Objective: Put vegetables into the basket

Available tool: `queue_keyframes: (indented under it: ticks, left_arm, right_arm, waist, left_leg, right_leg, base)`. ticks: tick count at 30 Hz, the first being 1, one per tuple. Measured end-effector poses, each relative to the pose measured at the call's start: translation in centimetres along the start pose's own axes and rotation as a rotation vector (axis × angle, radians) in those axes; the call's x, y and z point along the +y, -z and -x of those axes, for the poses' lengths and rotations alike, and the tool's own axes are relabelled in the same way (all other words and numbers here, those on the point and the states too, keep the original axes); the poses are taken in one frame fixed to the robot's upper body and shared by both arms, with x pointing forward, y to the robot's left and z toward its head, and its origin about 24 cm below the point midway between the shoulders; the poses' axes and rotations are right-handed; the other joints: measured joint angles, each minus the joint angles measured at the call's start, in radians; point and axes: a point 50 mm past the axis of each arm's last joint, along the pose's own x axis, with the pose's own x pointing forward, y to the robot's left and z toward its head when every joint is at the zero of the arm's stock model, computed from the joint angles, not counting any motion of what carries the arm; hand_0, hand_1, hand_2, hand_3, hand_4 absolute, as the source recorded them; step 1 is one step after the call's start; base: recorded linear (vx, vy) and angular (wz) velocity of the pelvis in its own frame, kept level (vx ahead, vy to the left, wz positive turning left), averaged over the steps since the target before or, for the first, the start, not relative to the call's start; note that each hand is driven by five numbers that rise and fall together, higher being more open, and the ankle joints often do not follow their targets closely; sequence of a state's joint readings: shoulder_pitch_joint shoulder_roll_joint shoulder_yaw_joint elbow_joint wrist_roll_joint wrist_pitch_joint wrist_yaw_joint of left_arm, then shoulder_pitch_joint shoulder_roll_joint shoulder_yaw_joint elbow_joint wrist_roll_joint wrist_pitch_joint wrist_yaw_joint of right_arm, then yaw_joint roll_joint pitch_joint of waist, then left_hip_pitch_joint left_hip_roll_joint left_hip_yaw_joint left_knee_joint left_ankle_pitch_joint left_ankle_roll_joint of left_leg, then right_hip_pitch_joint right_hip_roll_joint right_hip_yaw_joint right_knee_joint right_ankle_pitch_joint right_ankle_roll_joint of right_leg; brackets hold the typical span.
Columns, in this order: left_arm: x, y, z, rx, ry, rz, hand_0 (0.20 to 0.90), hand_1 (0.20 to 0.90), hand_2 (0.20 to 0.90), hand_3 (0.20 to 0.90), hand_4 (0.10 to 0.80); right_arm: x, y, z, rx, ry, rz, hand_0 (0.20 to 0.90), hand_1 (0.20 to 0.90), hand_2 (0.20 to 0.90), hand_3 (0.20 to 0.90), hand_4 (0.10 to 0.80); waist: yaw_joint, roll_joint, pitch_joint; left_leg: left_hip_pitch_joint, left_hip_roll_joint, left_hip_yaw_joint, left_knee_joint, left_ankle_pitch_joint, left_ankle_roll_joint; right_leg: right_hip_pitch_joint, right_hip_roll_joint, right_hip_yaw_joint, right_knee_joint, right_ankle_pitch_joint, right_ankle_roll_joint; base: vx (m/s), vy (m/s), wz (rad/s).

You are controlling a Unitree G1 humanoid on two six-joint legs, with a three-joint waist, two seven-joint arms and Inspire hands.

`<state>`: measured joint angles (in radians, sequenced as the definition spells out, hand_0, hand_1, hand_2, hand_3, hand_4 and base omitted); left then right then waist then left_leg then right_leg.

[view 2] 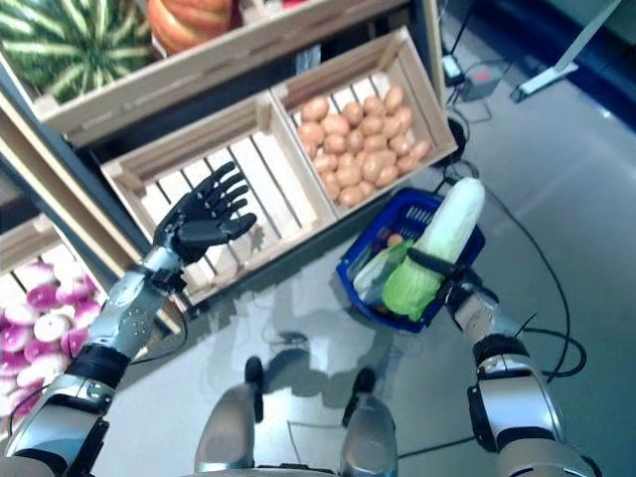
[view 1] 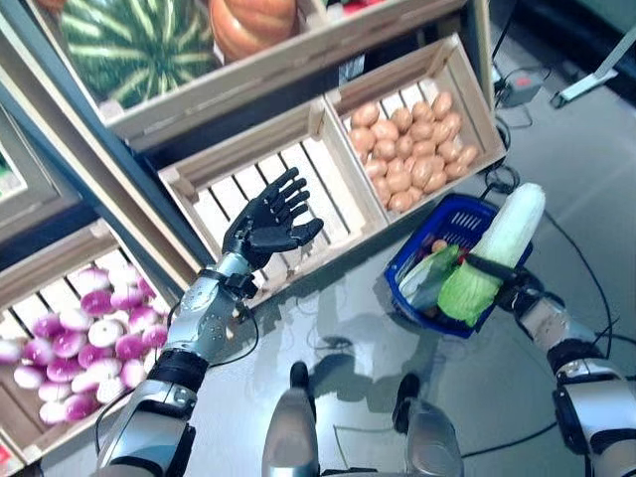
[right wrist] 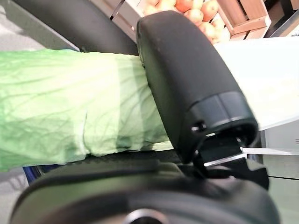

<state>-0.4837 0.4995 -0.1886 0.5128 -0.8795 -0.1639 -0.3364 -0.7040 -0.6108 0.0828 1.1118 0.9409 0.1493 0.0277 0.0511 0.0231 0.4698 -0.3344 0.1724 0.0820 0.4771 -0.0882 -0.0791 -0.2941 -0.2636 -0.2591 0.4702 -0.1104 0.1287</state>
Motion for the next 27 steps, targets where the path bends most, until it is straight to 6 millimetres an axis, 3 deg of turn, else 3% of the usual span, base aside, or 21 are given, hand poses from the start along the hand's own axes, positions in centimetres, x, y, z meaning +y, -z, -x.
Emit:
queue_keyframes:
  ticks: [2,10,14,22,23,24,27]
  left_arm:
    - [0.1,-0.1,0.0,-0.006,-0.006,0.007,0.9,0.9,0.9,0.9,0.8]
    - [0.6,-0.7,0.2,-0.069,-0.037,0.085,0.9,0.9,0.9,0.9,0.8]
    - [0.7,-0.7,0.2,-0.083,-0.041,0.11,0.9,0.9,0.9,0.9,0.8]
    - [0.7,-0.4,0.7,-0.093,-0.048,0.158,0.9,0.9,0.9,0.9,0.8]
    - [0.7,-0.3,0.6,-0.089,-0.044,0.158,0.9,0.9,0.9,0.9,0.8]
    - [0.6,-0.2,0.6,-0.084,-0.041,0.159,0.9,0.9,0.9,0.9,0.8]
    - [0.3,0.0,0.6,-0.083,-0.034,0.18,0.9,0.9,0.9,0.9,0.8]
  right_arm:
    - [-0.6,-1.3,0.1,-0.027,0.025,0.001,0.3,0.3,0.3,0.3,0.4]
    - [-1.3,-2.3,0.2,-0.04,0.054,-0.008,0.3,0.3,0.3,0.3,0.4]
    - [-0.4,-3.5,0.1,-0.069,0.035,-0.013,0.3,0.3,0.3,0.3,0.4]
    - [-0.5,-6.9,0.5,-0.151,0.042,-0.008,0.3,0.3,0.3,0.3,0.4]
    - [-0.4,-7.2,0.6,-0.158,0.042,-0.008,0.401,0.401,0.401,0.401,0.467]
    - [-0.5,-7.3,0.6,-0.161,0.044,-0.008,0.9,0.9,0.9,0.9,0.8]
    - [-0.4,-7.5,0.6,-0.166,0.059,-0.01,0.9,0.9,0.9,0.9,0.8]
  waist:
    - [0.003,0.002,0.02]
    - [0.022,0.008,0.042]
    - [0.02,0.015,0.047]
    - [0.02,0.024,0.053]
    - [0.02,0.025,0.053]
    - [0.02,0.025,0.053]
    - [0.02,0.025,0.053]
  left_leg:
    - [-0.08,-0.002,-0.005,0.105,-0.034,0.011]
    - [-0.273,-0.02,-0.027,0.374,-0.135,0.022]
    - [-0.353,-0.018,-0.034,0.48,-0.174,0.024]
    - [-0.494,-0.014,-0.069,0.662,-0.239,0.006]
    - [-0.511,-0.014,-0.077,0.676,-0.242,0.002]
    - [-0.518,-0.013,-0.081,0.684,-0.244,-0.001]
    - [-0.523,-0.011,-0.084,0.691,-0.248,-0.005]
  right_leg:
    - [-0.076,-0.033,0.014,0.111,-0.039,0.005]
    - [-0.274,-0.104,0.069,0.404,-0.16,0.009]
    - [-0.357,-0.121,0.094,0.517,-0.208,0.007]
    - [-0.496,-0.129,0.127,0.716,-0.298,-0.007]
    - [-0.512,-0.129,0.125,0.733,-0.305,-0.012]
    - [-0.519,-0.13,0.125,0.744,-0.311,-0.014]
    - [-0.529,-0.128,0.128,0.76,-0.321,-0.016]
  base:
    - [-0.1,0.031,0.12]
    - [-0.069,0.022,0.09]
    - [-0.054,-0.005,0.03]
    - [-0.046,-0.012,0.03]
    - [-0.025,-0.005,0.06]
    - [-0.013,-0.001,0.03]
    - [-0.012,0.002,0.0]
